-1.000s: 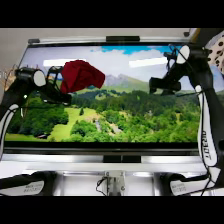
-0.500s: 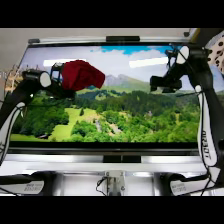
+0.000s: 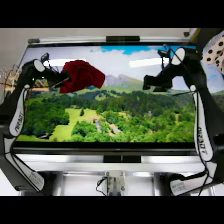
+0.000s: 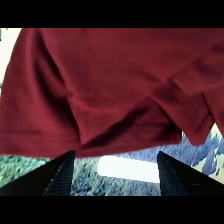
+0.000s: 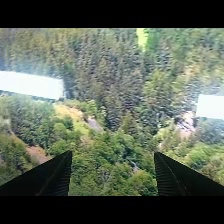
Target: Fold the shirts.
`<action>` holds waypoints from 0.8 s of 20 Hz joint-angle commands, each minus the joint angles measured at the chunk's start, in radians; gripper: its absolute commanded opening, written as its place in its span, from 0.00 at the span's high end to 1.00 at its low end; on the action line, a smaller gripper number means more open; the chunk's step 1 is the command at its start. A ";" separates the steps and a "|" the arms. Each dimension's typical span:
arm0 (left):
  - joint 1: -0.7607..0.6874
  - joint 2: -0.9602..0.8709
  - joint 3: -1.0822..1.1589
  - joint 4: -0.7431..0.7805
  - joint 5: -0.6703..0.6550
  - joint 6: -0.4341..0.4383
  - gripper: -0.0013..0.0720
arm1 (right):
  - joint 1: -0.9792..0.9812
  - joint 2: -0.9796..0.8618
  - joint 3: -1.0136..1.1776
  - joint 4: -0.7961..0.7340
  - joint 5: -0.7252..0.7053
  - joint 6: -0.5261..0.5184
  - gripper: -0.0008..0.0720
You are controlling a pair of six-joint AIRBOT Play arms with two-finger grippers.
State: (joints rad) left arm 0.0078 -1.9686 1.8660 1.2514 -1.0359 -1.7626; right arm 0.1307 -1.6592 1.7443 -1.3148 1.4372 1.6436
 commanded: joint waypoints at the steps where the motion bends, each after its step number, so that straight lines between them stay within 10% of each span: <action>1: 0.034 -0.100 0.059 -0.079 0.050 -0.005 0.15 | 0.000 -0.010 0.000 0.061 -0.004 -0.041 0.13; 8: 0.024 -0.164 0.059 -0.190 0.208 -0.004 0.17 | 0.000 -0.010 0.000 0.061 0.005 -0.043 0.13; 11: 0.023 -0.156 0.080 -0.226 0.231 0.013 0.93 | 0.000 -0.010 0.000 0.056 0.005 -0.043 0.13; 16: -0.023 0.035 0.176 -0.352 0.222 0.321 0.94 | -0.001 0.045 0.002 0.032 0.016 -0.079 0.24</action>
State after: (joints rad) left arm 0.0116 -2.0373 1.9919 0.9619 -0.8200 -1.6108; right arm 0.1303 -1.6485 1.7447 -1.2644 1.4490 1.5803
